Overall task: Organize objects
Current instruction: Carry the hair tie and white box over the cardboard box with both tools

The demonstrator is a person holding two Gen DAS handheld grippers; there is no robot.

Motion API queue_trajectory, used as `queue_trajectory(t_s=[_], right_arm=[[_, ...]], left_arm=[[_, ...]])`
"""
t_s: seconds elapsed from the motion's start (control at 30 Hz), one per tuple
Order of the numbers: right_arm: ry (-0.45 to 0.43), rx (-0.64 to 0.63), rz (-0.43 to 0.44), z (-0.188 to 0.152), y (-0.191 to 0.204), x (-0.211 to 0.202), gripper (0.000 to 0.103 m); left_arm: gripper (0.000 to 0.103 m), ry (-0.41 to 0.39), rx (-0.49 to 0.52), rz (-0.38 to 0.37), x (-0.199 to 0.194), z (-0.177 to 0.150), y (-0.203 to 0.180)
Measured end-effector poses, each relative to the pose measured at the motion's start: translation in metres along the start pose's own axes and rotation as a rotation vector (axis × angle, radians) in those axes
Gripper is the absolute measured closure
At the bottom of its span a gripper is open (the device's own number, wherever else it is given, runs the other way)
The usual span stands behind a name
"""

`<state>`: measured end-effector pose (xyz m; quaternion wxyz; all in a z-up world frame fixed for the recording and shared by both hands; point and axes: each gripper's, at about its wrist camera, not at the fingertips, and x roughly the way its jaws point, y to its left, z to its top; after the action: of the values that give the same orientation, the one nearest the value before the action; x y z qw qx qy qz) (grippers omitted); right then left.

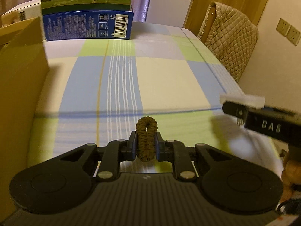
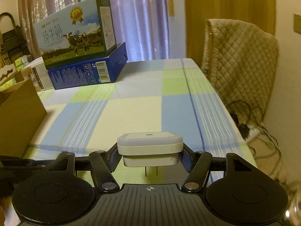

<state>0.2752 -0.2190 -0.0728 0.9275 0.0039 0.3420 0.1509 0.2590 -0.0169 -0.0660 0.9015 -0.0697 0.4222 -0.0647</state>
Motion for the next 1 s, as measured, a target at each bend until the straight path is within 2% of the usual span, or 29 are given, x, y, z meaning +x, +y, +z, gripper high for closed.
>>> queue_trajectory(t_s=[0.23, 0.4, 0.67, 1.0], right_arm=[[0.028, 0.052, 0.013, -0.044, 0.026, -0.073, 0.042], [0.042, 0.063, 0.043, -0.070, 0.051, -0.120, 0.042], [0.019, 0.014, 0.078, -0.082, 0.085, -0.180, 0.042], [0.003, -0.058, 0.132, -0.084, 0.128, -0.209, 0.042]], left_arm=[[0.088, 0.014, 0.000, -0.011, -0.070, -0.031, -0.012], [0.088, -0.006, 0.006, 0.003, -0.123, -0.052, -0.012], [0.088, -0.059, 0.002, 0.040, -0.195, -0.077, 0.001], [0.088, -0.085, 0.008, 0.063, -0.243, -0.097, 0.021]])
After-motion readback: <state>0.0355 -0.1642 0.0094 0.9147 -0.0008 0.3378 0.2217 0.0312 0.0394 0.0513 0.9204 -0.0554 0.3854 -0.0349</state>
